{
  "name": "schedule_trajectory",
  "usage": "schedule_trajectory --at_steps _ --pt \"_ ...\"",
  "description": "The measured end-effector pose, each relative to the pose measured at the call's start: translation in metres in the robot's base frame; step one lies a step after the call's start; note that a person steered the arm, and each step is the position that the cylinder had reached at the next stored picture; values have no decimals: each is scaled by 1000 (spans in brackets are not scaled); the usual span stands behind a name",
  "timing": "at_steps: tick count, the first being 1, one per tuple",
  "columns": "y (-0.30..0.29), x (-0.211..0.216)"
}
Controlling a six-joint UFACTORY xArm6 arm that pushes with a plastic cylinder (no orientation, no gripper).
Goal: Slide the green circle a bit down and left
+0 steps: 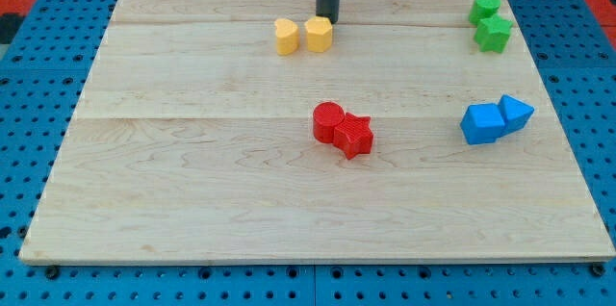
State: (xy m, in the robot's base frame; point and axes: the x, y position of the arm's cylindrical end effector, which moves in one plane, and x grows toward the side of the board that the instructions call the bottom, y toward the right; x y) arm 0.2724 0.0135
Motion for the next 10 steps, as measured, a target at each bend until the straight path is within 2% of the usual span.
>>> schedule_trajectory --at_steps 1,3,5,6,8,10 --pt "-11 5" --pt "45 -2" --pt "89 35" --pt "68 16" --pt "80 -81" --pt "116 -81"
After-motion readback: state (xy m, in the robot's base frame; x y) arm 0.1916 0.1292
